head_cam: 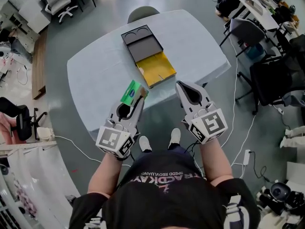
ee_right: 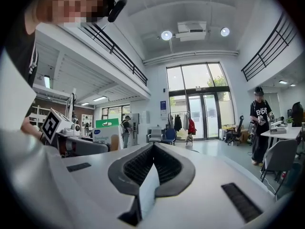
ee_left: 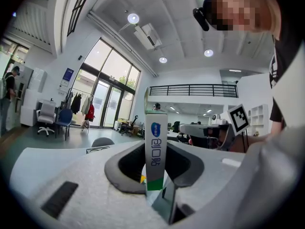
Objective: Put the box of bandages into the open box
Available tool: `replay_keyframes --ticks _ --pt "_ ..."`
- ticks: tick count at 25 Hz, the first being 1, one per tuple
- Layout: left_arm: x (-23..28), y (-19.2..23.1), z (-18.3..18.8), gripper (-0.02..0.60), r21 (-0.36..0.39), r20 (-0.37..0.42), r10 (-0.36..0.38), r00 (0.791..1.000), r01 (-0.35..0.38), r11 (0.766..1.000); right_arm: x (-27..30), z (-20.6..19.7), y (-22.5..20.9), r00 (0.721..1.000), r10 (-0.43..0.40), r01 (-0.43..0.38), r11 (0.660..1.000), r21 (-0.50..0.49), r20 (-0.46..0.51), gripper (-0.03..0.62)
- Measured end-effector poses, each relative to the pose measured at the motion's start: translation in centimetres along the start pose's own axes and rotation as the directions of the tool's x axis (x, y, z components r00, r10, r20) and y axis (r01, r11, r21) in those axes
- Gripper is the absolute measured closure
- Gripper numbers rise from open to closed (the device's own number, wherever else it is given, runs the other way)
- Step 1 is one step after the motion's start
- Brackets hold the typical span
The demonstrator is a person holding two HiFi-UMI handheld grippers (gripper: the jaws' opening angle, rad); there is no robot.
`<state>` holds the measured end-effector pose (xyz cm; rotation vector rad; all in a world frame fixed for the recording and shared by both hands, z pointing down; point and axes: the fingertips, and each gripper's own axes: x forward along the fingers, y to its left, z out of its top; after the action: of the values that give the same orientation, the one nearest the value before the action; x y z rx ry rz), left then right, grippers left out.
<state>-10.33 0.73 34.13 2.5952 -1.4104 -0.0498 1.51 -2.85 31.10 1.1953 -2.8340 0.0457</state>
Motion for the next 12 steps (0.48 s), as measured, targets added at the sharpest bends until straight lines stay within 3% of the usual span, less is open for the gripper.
replay_keyframes --ticks 12 --pt "5.1 -3.7 -0.5 0.48 0.012 -0.007 0.096 0.995 -0.096 0.995 -0.7 -0.3 -6.5 0.994 0.107 -0.107 0.994 0.018 0.019 0.585"
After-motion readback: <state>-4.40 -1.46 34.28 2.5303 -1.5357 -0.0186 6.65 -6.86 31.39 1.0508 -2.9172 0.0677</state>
